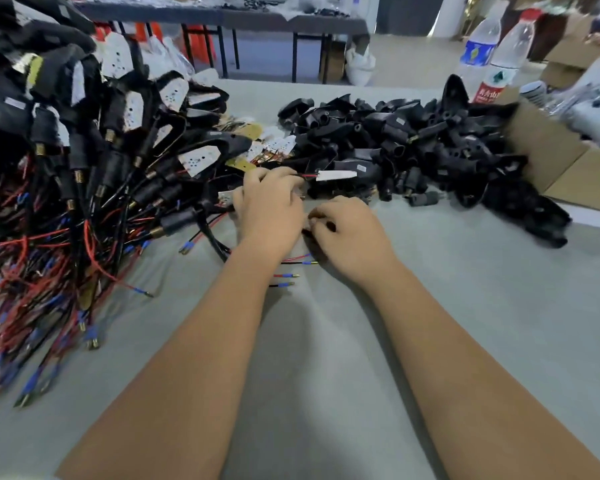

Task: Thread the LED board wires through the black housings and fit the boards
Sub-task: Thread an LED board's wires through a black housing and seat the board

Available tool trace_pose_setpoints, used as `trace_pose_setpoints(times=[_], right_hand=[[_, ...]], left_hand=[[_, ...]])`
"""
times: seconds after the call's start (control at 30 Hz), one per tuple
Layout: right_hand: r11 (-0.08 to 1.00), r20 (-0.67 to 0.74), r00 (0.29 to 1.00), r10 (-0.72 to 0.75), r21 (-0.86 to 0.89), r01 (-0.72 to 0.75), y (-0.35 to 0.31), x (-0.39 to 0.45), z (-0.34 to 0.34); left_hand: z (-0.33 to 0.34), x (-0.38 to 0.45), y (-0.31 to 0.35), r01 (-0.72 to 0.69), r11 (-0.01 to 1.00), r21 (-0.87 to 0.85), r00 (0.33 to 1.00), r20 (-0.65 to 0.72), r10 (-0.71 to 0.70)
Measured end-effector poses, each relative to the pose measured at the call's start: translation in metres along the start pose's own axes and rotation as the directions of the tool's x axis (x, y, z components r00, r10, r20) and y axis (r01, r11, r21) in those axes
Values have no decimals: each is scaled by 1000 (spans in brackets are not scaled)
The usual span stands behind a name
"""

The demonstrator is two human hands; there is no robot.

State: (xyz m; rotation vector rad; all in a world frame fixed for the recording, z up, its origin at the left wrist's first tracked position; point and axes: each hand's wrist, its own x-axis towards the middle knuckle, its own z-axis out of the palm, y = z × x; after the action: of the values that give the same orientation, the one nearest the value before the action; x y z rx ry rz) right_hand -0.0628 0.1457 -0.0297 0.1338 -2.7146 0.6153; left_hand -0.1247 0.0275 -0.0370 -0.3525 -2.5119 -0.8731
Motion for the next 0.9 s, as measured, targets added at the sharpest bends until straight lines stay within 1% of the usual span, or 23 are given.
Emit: trace_pose_setpoints(times=[0.07, 0.1, 0.17, 0.23, 0.33, 0.4, 0.43, 0.47, 0.5, 0.57, 0.6, 0.63, 0.67, 0.7, 0.73, 0.77, 0.83, 0.9], right_hand=[[971, -97, 987, 131, 212, -108, 0, 0, -4], [931, -121, 972, 204, 332, -154, -1, -1, -5], [810, -126, 944, 306, 556, -189, -2, -2, -7], [675, -102, 929, 354, 716, -179, -4, -1, -9], [524, -55, 924, 379, 836, -165, -5, 2, -9], [387, -25, 911, 411, 910, -149, -6, 2, -10], [313, -15, 905, 426, 940, -132, -6, 2, -11], [262, -12, 900, 435, 958, -114, -6, 2, -11], [238, -13, 897, 442, 966, -103, -5, 3, -12], [194, 7, 888, 459, 975, -108, -3, 3, -13], [155, 30, 884, 466, 981, -114, -2, 3, -13], [106, 54, 883, 466, 987, -117, -2, 4, -13], [53, 73, 885, 460, 993, -109, -2, 4, -13], [3, 82, 888, 453, 996, -94, -3, 5, -13], [-36, 80, 889, 451, 997, -72, -4, 6, -14], [-65, 68, 887, 456, 997, -43, -4, 7, -15], [-114, 39, 874, 484, 993, 19, 0, 8, -17], [-139, 25, 859, 511, 989, 55, 6, 8, -21]], left_hand=[[-6, 0, 2, -42, 996, -77, 998, -55, 38], [-8, 0, 3, -64, 991, -117, 997, -55, 58], [-13, 0, 6, -115, 981, -154, 993, -14, 114], [-16, -1, 10, -162, 967, -195, 986, 17, 168], [-19, -7, 22, -216, 935, -281, 974, 7, 227], [-21, -12, 31, -263, 907, -330, 961, -11, 275], [-22, -14, 35, -285, 887, -363, 953, -8, 303], [-22, -16, 38, -286, 863, -415, 948, 10, 319], [-23, -17, 40, -245, 838, -488, 951, 46, 305], [-24, -20, 45, -52, 763, -644, 971, 144, 189], [-23, -20, 45, 33, 722, -691, 975, 181, 129], [-22, -19, 45, 83, 697, -712, 977, 198, 85], [-22, -18, 43, 99, 697, -710, 977, 201, 66], [-23, -16, 41, 84, 727, -682, 980, 188, 62], [-23, -13, 37, 52, 778, -626, 986, 157, 60], [-22, -10, 31, 30, 846, -533, 991, 123, 42], [-25, -2, 16, 65, 964, -258, 996, 69, -49], [-29, 3, 1, 124, 992, -27, 989, 81, -121]])
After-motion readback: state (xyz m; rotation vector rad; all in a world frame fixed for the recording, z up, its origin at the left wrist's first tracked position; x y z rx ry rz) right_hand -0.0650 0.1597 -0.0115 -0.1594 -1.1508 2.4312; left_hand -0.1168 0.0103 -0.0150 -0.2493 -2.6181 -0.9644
